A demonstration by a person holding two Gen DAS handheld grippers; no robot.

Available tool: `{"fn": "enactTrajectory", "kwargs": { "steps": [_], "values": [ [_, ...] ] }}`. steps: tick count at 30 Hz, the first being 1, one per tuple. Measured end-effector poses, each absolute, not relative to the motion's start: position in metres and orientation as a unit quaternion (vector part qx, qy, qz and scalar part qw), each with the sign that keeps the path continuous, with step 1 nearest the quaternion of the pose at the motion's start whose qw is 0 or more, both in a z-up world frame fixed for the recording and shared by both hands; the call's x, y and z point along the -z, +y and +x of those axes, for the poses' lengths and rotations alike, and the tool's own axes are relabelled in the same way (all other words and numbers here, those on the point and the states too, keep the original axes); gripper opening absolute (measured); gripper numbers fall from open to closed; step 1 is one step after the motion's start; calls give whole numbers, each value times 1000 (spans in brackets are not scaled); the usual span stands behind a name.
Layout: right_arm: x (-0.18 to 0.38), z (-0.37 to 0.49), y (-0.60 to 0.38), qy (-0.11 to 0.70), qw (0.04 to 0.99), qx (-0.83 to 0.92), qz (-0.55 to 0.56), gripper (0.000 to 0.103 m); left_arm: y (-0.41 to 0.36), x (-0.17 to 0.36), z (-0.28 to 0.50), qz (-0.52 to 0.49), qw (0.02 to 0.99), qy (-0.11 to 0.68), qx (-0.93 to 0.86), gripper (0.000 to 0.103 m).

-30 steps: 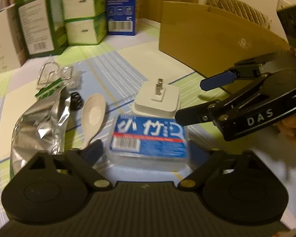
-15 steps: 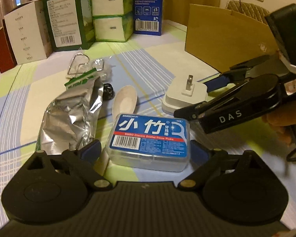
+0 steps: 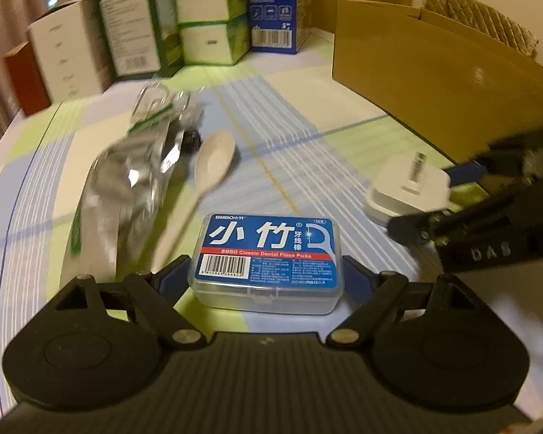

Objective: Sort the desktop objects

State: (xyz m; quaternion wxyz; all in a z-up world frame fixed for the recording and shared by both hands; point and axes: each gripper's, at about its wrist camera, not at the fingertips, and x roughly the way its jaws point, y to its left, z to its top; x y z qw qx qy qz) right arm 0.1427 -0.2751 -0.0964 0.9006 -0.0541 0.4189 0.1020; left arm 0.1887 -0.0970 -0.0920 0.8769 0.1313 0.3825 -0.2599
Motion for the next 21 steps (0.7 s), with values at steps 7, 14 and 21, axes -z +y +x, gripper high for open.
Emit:
{"fn": "enactTrajectory", "kwargs": {
  "steps": [7, 14, 21],
  "values": [
    [100, 86, -282, 389, 914, -101, -60, 66, -96, 88, 140, 131, 880, 388, 241, 85],
    [103, 88, -288, 367, 919, -132, -51, 74, -98, 84, 135, 132, 892, 367, 229, 93],
    [108, 93, -288, 364, 922, -122, -41, 74, -103, 90, 138, 129, 894, 366, 224, 92]
  ]
}}
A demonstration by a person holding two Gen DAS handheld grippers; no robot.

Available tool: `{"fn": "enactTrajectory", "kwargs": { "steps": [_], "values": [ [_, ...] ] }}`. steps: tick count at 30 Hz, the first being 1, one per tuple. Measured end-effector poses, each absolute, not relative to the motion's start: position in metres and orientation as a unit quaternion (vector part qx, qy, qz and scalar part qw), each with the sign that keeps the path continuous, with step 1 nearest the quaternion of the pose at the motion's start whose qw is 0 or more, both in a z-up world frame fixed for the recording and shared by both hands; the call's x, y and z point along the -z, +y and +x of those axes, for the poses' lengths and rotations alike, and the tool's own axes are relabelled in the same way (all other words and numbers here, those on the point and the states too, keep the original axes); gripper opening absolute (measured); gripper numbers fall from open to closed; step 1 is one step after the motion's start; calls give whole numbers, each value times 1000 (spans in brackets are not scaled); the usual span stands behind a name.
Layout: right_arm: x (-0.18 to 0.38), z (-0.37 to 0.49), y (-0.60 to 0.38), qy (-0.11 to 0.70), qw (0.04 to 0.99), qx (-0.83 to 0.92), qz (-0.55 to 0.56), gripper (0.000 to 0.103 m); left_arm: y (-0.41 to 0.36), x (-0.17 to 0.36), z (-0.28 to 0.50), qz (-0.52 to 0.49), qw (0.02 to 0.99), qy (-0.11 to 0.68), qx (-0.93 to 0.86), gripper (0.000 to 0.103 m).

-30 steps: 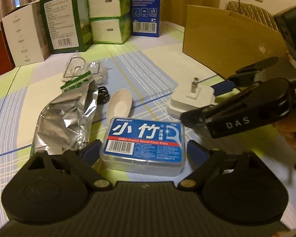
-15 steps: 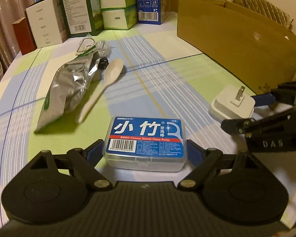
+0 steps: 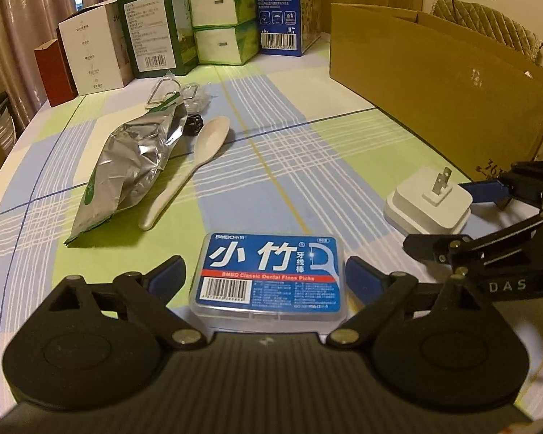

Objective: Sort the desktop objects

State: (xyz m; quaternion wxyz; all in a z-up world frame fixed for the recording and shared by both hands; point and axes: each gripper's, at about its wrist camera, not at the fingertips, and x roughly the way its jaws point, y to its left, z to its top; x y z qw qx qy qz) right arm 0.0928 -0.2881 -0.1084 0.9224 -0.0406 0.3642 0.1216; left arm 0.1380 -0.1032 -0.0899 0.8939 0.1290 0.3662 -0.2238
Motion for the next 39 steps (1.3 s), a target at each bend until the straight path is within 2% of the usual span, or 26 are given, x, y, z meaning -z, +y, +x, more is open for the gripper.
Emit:
{"fn": "enactTrajectory", "kwargs": {
  "steps": [12, 13, 14, 24, 39],
  "values": [
    [109, 95, -286, 363, 925, -111, -37, 73, -100, 100, 137, 120, 891, 379, 221, 86],
    [109, 95, -285, 363, 924, -110, -38, 70, -100, 100, 136, 118, 891, 379, 220, 85],
    [108, 95, -284, 362, 924, -112, -39, 62, -100, 100, 137, 116, 891, 381, 219, 85],
    [87, 77, -278, 362, 926, -100, -29, 61, -95, 79, 126, 97, 897, 380, 205, 84],
    [15, 23, -277, 317, 943, -100, -11, 61, -88, 21, 80, 63, 906, 381, 173, 85]
  ]
}}
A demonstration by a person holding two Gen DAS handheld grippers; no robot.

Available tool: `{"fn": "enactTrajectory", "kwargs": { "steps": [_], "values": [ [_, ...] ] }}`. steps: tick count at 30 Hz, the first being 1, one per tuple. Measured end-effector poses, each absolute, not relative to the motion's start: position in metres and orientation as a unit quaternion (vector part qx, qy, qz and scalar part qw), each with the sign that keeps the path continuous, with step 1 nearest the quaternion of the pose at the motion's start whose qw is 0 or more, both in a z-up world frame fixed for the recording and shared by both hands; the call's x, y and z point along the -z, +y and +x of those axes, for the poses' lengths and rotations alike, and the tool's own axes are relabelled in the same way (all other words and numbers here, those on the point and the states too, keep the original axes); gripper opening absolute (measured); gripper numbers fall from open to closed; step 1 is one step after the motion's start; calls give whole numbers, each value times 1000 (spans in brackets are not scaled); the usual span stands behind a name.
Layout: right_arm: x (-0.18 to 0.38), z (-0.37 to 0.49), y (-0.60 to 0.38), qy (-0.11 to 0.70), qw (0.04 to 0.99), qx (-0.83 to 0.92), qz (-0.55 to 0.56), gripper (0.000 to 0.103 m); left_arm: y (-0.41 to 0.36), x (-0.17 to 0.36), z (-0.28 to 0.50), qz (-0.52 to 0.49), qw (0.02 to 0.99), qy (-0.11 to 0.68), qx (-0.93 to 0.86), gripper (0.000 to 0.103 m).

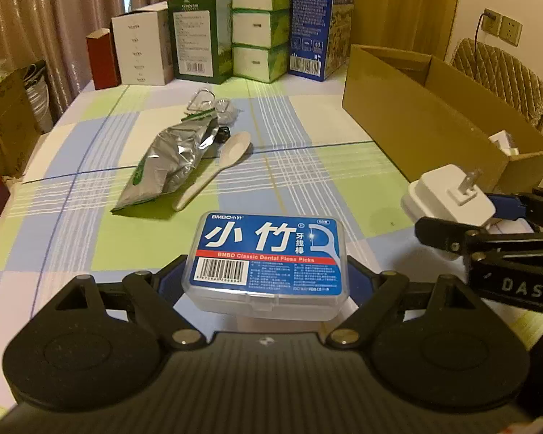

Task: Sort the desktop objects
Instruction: 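Carry the floss box and plug adapter over the cardboard box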

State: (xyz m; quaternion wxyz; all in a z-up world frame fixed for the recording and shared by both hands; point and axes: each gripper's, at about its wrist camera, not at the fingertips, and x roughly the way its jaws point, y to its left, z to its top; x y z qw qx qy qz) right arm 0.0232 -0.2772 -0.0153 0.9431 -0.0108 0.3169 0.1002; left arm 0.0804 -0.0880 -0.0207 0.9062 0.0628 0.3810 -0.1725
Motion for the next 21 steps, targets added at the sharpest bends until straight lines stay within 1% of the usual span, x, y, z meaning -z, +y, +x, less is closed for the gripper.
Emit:
{"fn": "enactTrajectory", "kwargs": {
  "steps": [13, 21],
  "values": [
    [-26, -12, -300, 283, 956, -79, -4, 61, -99, -12, 51, 55, 911, 371, 173, 85],
    [-37, -23, -324, 272, 961, -55, 7, 61, -117, -24, 40, 60, 911, 362, 188, 85]
  ]
}}
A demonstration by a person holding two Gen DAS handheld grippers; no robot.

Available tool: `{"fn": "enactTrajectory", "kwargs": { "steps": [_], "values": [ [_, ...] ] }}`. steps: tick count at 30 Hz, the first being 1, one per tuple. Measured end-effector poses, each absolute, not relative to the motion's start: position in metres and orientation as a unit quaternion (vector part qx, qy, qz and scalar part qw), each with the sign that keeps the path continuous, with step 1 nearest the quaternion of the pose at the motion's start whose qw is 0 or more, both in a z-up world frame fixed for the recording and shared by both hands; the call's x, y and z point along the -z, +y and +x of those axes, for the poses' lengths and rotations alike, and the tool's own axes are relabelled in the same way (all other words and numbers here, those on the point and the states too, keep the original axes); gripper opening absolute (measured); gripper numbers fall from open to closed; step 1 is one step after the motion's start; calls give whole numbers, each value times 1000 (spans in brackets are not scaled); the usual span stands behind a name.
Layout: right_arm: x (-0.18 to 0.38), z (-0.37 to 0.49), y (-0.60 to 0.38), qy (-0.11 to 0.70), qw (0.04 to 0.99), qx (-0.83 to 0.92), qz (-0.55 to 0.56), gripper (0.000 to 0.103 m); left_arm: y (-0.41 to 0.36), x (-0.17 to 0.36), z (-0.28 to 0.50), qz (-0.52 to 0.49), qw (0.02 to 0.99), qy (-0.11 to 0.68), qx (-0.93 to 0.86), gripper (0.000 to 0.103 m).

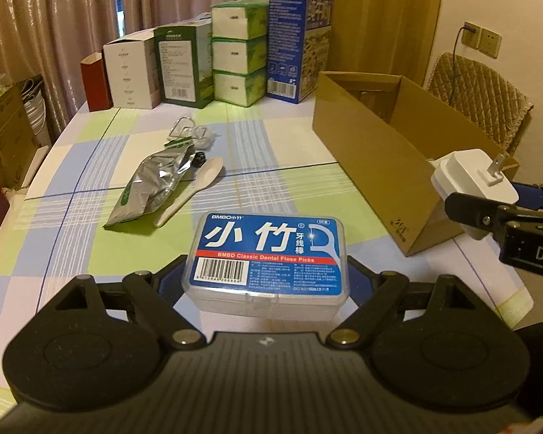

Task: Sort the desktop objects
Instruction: 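Carry the floss box and plug adapter over the cardboard box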

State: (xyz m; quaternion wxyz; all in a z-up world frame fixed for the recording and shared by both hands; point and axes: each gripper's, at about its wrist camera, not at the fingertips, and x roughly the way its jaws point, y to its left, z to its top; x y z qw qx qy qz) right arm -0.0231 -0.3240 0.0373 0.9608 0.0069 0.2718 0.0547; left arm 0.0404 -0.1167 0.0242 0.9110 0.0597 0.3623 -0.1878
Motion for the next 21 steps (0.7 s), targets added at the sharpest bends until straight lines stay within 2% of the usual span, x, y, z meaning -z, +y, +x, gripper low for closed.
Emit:
{"fn": "enactTrajectory", "kwargs": {
  "steps": [21],
  "values": [
    [-62, -9, -393, 268, 963, 12, 15, 61, -185, -48, 48, 64, 904, 340, 250, 85]
  ]
}}
